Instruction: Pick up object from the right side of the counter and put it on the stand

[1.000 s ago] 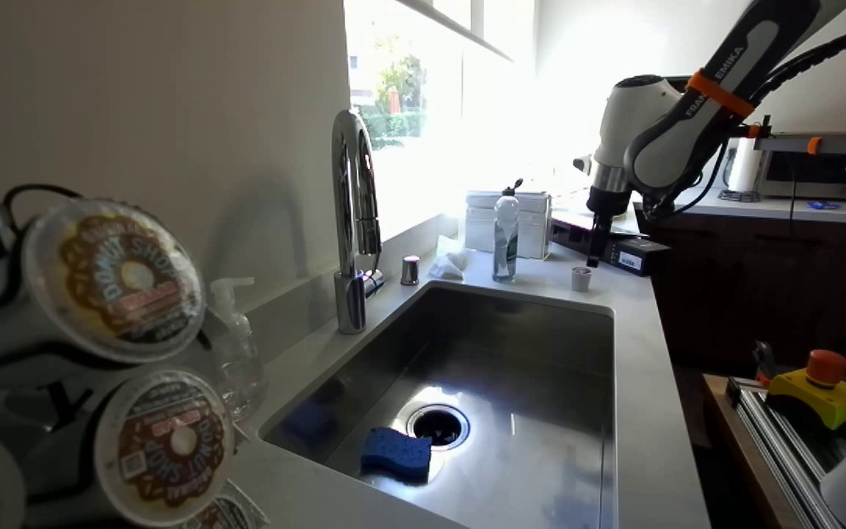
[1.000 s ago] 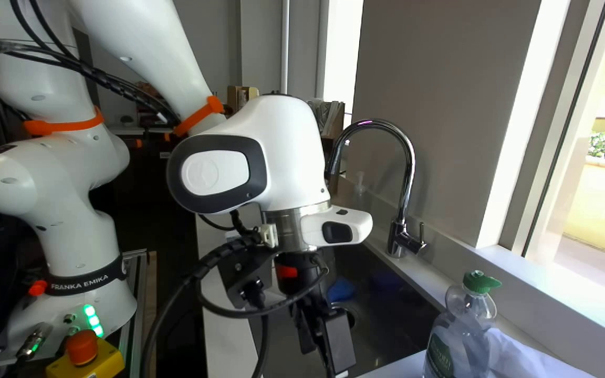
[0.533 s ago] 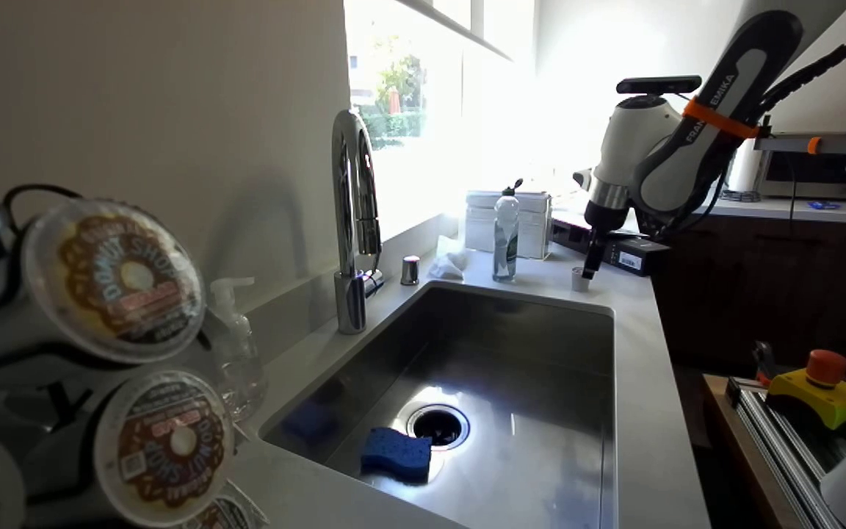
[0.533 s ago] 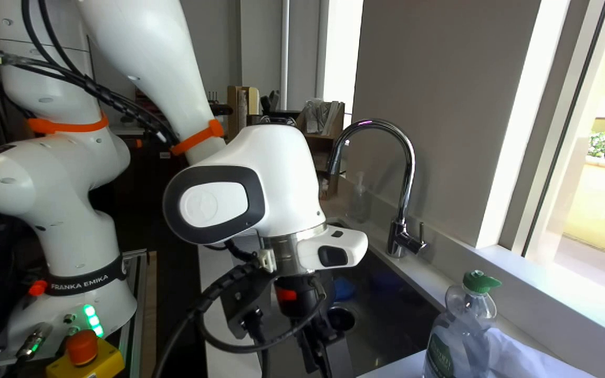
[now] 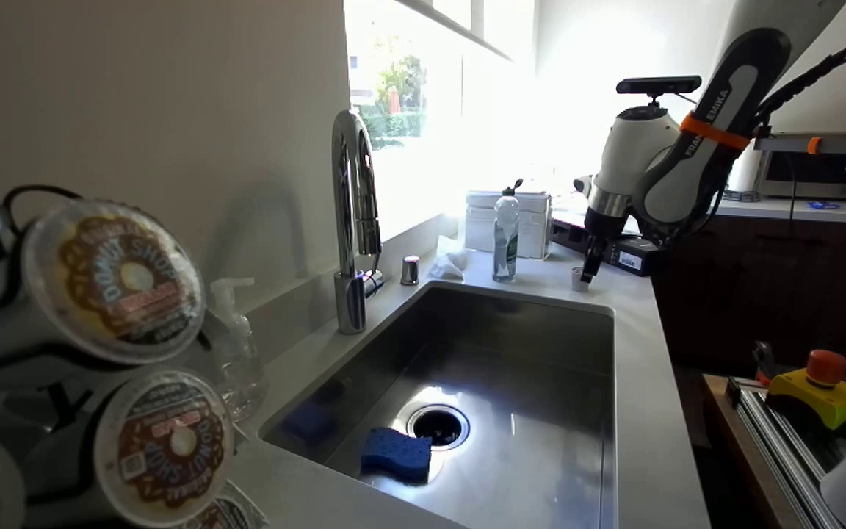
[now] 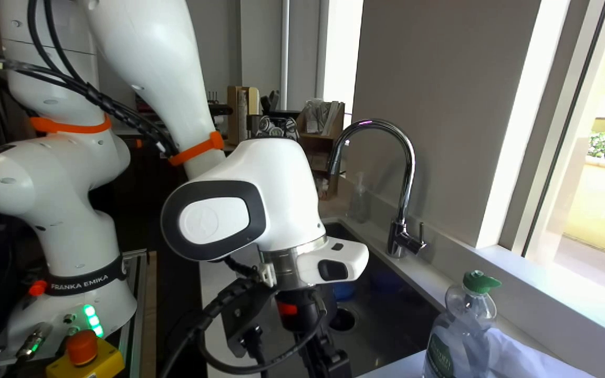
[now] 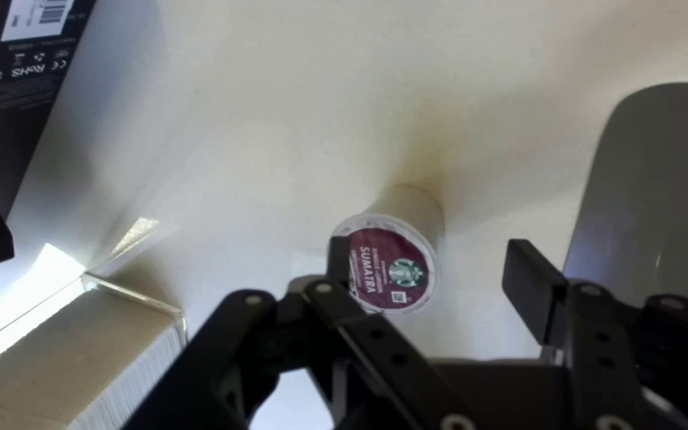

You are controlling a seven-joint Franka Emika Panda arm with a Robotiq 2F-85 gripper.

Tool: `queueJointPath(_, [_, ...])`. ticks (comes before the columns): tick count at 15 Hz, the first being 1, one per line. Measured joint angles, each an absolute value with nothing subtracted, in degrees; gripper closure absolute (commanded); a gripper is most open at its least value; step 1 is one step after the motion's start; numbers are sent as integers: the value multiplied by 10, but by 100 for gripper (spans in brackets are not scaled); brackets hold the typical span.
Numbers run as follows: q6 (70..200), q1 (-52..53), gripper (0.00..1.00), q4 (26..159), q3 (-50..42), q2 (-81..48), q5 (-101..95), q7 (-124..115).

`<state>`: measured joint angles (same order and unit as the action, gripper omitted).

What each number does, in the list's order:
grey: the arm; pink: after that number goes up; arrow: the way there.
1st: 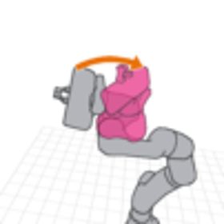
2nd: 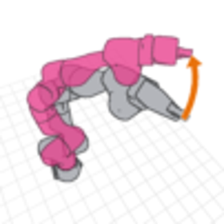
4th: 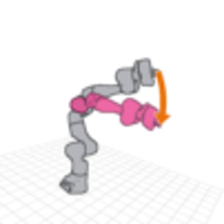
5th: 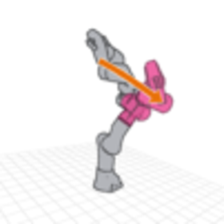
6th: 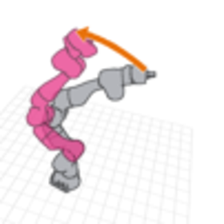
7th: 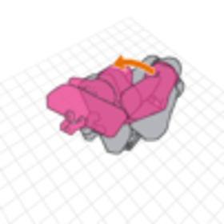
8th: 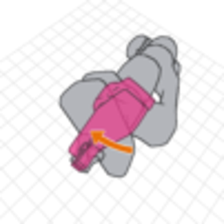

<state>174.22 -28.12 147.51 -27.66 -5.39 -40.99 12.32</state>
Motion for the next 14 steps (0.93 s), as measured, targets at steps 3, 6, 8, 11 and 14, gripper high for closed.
queueJointPath(3, [1743,-281,38,1468,-281,-61,-420,114])
queueJointPath(6, [1743,-279,37,1465,-283,-65,-426,110])
queueJointPath(8, [1743,-279,44,1462,-284,-67,-433,104])
queueJointPath(11, [1743,-278,51,1460,-285,-72,-440,100])
queueJointPath(14, [1743,-277,54,1459,-286,-74,-446,95])
